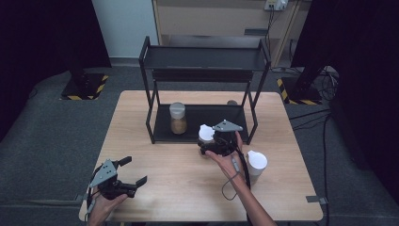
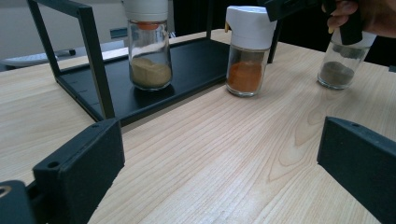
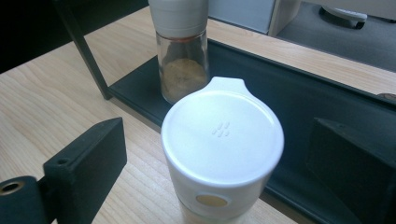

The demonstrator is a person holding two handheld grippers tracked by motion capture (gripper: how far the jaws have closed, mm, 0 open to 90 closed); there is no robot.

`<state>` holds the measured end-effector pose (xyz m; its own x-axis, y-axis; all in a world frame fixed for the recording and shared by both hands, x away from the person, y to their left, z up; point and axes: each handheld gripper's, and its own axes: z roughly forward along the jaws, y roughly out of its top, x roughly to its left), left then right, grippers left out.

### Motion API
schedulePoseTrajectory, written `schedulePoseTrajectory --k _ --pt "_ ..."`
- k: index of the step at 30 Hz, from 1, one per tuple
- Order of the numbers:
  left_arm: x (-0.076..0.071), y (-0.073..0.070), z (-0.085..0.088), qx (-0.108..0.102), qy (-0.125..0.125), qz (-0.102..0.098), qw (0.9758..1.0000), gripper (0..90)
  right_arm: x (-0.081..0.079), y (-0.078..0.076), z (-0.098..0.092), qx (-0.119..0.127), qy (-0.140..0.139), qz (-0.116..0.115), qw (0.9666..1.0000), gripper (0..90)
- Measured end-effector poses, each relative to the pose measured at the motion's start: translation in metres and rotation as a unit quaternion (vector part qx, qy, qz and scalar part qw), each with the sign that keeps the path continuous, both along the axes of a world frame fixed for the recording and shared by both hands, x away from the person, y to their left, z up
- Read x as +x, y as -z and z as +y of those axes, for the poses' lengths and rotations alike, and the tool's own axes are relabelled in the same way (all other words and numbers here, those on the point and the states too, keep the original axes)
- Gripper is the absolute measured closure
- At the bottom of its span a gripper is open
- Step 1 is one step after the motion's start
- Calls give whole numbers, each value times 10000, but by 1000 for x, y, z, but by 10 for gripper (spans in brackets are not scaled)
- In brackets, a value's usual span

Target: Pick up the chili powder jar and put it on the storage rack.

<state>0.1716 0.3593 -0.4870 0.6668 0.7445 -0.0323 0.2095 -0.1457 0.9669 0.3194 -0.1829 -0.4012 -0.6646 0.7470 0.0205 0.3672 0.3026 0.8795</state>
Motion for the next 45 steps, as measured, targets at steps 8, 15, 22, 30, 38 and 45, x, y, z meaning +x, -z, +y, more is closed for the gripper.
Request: schedulePoseTrajectory --k 8,15,22,30,38,45 --pt "0 0 0 -14 -7 10 10000 0 8 8 7 -59 9 64 10000 120" --pt "0 0 0 -20 3 9 10000 0 9 15 15 -234 -21 -14 9997 211" --pt "0 1 0 -29 4 0 10000 0 4 19 20 -265 153 -137 9994 308" --pt "0 0 0 -19 0 -4 10000 0 0 19 23 -271 237 -164 9992 312" --pt "0 0 0 -11 4 -8 10000 0 -2 13 22 -229 254 -161 9993 312" --pt "0 0 0 -12 0 -11 10000 0 4 -1 22 -159 308 -172 9993 312"
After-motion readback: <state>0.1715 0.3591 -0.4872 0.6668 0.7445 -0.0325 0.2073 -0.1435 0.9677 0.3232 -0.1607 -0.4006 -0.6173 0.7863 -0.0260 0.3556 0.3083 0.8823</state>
